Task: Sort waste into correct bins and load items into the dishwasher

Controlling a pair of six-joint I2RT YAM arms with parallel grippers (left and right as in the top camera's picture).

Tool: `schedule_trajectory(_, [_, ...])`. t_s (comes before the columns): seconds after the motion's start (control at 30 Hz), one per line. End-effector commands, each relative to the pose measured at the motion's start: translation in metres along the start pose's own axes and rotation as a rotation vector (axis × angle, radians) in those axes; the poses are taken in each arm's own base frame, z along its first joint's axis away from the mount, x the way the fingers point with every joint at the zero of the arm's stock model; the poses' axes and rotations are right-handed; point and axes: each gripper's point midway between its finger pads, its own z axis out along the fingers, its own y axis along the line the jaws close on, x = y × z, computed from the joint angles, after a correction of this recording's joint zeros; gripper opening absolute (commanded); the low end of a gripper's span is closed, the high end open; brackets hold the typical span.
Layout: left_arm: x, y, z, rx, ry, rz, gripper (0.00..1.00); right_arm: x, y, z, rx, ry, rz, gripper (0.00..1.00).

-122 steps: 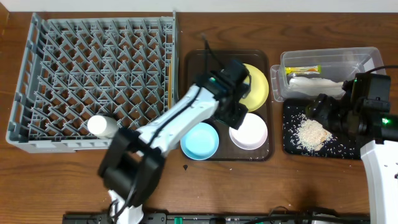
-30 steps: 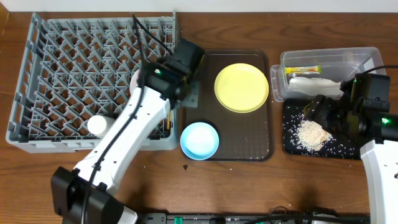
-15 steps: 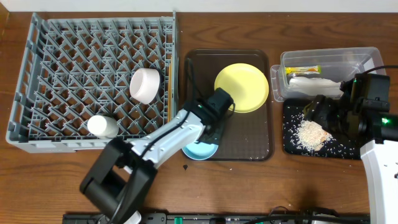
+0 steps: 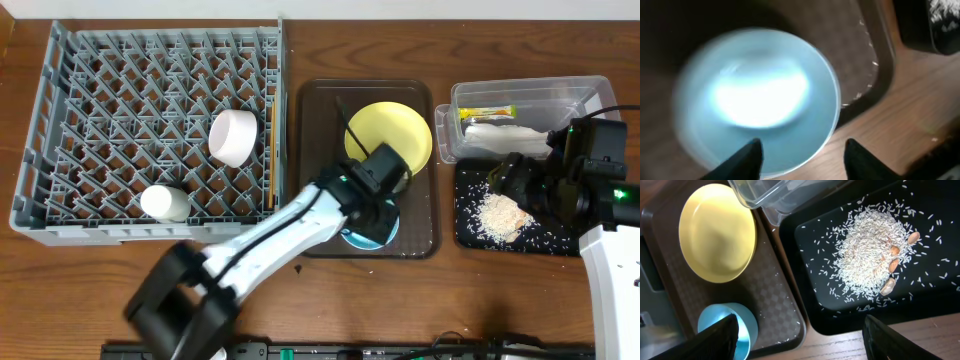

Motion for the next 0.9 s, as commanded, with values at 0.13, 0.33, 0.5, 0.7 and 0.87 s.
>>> schedule_trajectory(0.13, [-0.002,0.087,-0.013,-0.254,-0.023,-0.138,0.54,0.001,-0.002,0.002,0.001,0.007,-0.006,0.77])
schedule_trajectory(0.33, [0.019,0.077,0.039,-0.061,0.146,-0.150,0.41,0.001,-0.002,0.002,0.001,0.007,-0.007,0.77])
schedule_trajectory(0.5, [0.020,0.075,0.041,-0.062,0.167,-0.151,0.08,0.001,-0.002,0.002,0.001,0.007,-0.007,0.78])
schedule_trajectory(0.7, [-0.018,0.102,-0.039,-0.266,-0.001,-0.158,0.07,0.001,-0.002,0.002,0.001,0.007,-0.006,0.78])
schedule_trajectory(0.87, [-0.034,0.203,-0.177,-0.876,-0.306,-0.245,0.07,0.001,-0.002,0.002,0.001,0.007,-0.007,0.78])
